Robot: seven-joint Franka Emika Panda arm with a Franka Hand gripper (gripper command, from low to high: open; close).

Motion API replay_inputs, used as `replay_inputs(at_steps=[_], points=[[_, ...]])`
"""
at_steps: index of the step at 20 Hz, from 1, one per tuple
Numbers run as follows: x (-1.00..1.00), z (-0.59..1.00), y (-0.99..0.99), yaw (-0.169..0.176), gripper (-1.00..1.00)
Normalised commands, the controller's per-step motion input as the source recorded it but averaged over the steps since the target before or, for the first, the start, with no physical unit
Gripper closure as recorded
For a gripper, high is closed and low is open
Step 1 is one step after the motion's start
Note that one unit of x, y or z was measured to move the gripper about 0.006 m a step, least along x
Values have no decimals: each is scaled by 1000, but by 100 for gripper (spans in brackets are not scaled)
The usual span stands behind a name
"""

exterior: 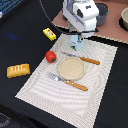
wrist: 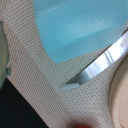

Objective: Interact with the objects in diverse but meaningful ways.

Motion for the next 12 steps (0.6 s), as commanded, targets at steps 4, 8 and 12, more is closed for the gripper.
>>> replay_inputs(at_steps=[4, 8, 12], points=[[346, -126, 154, 85, -100], [319, -183, 104, 86, -100], [254, -148, 47, 86, 100]])
